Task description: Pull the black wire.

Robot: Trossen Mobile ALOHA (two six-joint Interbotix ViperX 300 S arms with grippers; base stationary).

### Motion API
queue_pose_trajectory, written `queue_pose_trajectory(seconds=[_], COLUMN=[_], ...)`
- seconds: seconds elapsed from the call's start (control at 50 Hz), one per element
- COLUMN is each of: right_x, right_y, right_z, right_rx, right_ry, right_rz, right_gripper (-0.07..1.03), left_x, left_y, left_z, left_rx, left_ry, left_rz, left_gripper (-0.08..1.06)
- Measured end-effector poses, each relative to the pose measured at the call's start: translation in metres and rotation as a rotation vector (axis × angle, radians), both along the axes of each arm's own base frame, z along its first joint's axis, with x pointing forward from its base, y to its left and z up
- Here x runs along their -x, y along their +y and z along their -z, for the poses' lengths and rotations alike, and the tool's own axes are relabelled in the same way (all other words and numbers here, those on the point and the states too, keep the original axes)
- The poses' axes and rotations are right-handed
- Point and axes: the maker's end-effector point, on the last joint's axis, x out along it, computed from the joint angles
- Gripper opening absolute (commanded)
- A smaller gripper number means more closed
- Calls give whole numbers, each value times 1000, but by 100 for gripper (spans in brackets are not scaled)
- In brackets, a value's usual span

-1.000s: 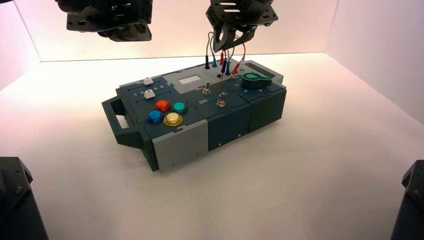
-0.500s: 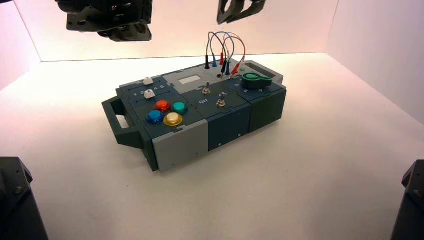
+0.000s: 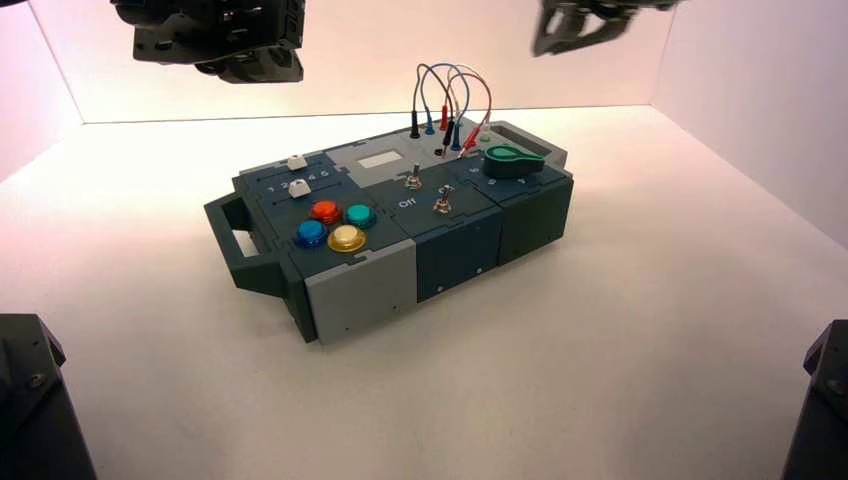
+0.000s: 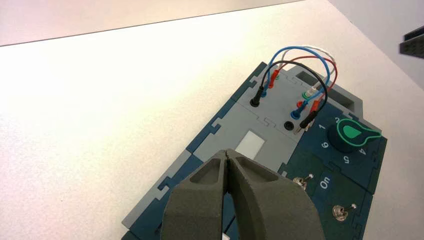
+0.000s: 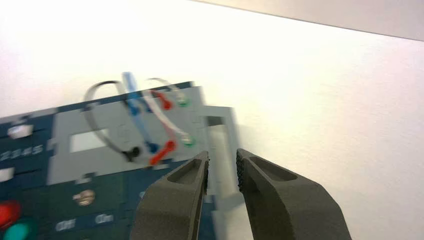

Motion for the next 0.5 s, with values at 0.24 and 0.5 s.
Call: queue_pose_trajectory(seconds=[0.24,0.5], right_x=[-2,-4], right_y=[-23,-37], right_z=[0,3], right_rx=[2,4], right_ry=[-30,-27], right_rz=[68,106], right_gripper=[32,32], left_x=[0,-3], left_y=[0,14], left_z=[-4,-31], left_rx=[-6,-60], left_ry=[-17,-117], left_rz=[9,28], left_gripper=[-3,-3])
